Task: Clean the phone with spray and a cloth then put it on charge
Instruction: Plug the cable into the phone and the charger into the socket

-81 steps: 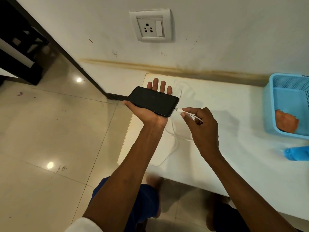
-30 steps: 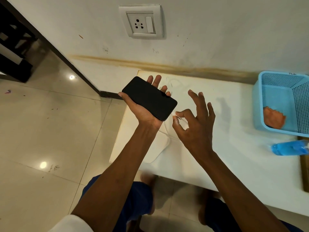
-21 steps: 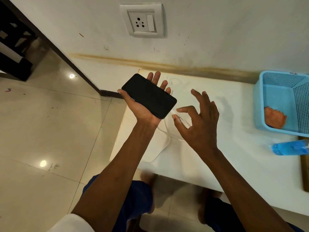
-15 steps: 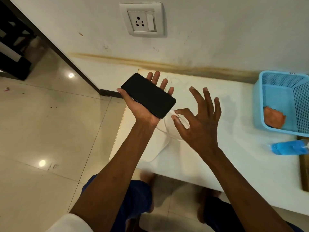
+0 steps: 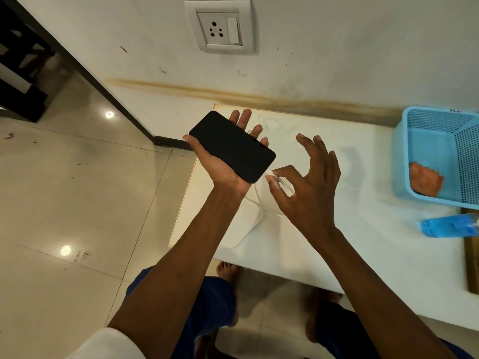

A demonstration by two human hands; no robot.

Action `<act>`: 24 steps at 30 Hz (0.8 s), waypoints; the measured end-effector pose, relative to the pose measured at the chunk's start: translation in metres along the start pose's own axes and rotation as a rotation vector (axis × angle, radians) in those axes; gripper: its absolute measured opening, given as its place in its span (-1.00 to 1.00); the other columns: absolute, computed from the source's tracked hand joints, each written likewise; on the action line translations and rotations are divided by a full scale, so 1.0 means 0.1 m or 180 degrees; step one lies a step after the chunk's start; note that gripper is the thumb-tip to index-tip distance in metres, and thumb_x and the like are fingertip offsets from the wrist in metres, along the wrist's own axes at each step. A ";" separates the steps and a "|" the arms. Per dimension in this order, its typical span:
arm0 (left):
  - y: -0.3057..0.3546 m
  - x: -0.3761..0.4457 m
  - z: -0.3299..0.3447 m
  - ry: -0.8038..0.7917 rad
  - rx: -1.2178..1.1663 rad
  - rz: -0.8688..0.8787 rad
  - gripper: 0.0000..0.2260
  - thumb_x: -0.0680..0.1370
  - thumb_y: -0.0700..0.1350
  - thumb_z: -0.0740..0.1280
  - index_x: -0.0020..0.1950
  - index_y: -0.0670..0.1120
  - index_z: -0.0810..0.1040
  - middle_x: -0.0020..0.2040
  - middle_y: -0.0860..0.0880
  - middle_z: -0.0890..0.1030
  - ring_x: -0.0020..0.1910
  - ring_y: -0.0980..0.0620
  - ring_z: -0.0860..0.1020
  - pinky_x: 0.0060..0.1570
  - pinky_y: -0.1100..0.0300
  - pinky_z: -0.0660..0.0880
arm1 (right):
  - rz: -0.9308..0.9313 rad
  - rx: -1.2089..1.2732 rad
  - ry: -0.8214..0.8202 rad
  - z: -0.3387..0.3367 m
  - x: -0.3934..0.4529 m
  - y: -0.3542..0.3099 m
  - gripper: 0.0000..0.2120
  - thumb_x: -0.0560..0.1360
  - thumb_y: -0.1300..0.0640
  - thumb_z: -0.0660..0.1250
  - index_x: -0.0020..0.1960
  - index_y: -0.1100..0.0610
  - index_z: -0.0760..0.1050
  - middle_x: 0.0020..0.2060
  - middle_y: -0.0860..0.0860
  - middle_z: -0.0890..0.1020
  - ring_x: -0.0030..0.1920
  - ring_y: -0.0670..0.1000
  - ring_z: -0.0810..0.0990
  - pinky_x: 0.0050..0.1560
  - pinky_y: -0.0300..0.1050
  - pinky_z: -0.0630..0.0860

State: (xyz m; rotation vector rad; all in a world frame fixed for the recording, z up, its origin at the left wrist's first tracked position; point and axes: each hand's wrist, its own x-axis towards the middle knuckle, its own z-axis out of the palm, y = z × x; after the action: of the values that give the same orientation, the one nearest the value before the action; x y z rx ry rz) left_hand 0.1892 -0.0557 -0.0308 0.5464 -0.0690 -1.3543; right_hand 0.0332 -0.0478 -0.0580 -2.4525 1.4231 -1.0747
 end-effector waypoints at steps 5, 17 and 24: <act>0.00 0.00 0.00 0.0013 0.0016 0.0001 -0.16 0.46 0.53 -0.08 0.43 -0.07 0.39 0.32 -0.10 0.54 0.19 -0.17 0.48 0.15 -0.09 0.38 | 0.0020 -0.0006 -0.0012 -0.01 -0.01 0.00 -0.79 0.52 -0.12 0.37 -0.10 0.01 0.64 0.44 0.12 0.44 0.51 0.18 0.30 0.40 0.38 0.25; 0.01 0.04 -0.06 -0.0087 0.0101 -0.0030 -0.13 0.46 0.54 -0.08 0.47 -0.07 0.36 0.40 -0.11 0.49 0.35 -0.24 0.42 0.39 -0.21 0.24 | 0.0037 0.0100 -0.0235 -0.04 0.02 0.02 -0.73 0.51 -0.19 0.36 -0.02 0.00 0.64 0.40 0.07 0.48 0.47 0.14 0.36 0.39 0.30 0.31; -0.05 0.06 0.00 0.0014 0.0333 -0.0228 -0.19 0.48 0.50 -0.01 0.49 -0.06 0.35 0.46 -0.10 0.44 0.38 -0.21 0.47 0.38 -0.13 0.38 | 0.1793 0.1952 -0.0610 -0.18 0.17 0.16 -0.86 0.61 -0.06 0.27 0.13 -0.20 0.57 -0.06 -0.32 0.66 -0.07 -0.15 0.64 -0.05 -0.10 0.61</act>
State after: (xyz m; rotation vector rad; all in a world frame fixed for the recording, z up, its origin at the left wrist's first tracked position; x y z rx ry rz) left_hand 0.1859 -0.0618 -0.0350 0.6449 -0.1183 -1.4250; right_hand 0.0161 -0.0658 -0.0427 -1.5561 1.3392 -0.9267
